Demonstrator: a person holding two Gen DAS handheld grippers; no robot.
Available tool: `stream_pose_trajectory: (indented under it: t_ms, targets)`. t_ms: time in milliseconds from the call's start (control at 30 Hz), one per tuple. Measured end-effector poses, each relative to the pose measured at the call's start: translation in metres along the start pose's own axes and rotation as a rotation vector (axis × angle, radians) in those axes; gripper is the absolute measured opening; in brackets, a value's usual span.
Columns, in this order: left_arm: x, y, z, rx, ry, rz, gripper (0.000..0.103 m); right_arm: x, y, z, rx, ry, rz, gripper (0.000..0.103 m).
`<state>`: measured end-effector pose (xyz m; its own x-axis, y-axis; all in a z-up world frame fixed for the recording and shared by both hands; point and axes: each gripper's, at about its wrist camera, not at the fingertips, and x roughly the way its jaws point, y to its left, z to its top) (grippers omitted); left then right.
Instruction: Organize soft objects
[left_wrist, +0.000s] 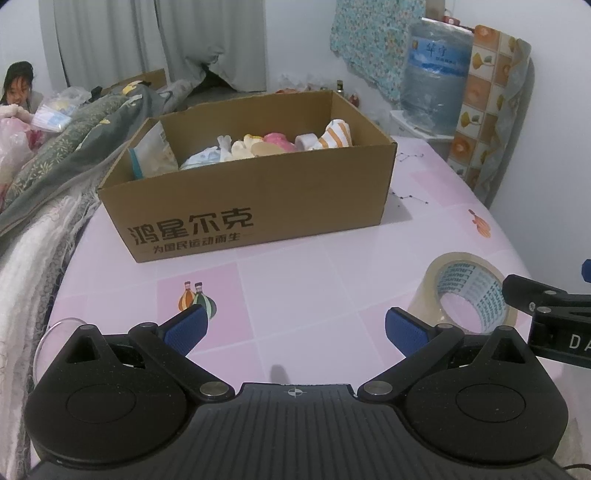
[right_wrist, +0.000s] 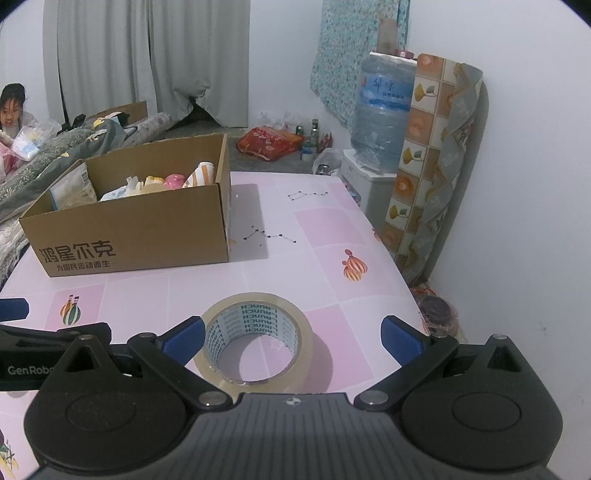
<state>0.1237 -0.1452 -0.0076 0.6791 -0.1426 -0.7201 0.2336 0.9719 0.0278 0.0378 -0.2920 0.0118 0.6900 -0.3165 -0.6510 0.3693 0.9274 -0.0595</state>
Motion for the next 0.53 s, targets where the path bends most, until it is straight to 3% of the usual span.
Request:
stream_pose_trajectory:
  t_ms: [533]
  targets:
    - [-0.0005,0.0017,-0.0004,0.001,-0.002,0.007,0.103,0.0031,0.0034,-0.0024,-0.002,0.005,-0.002,0.058]
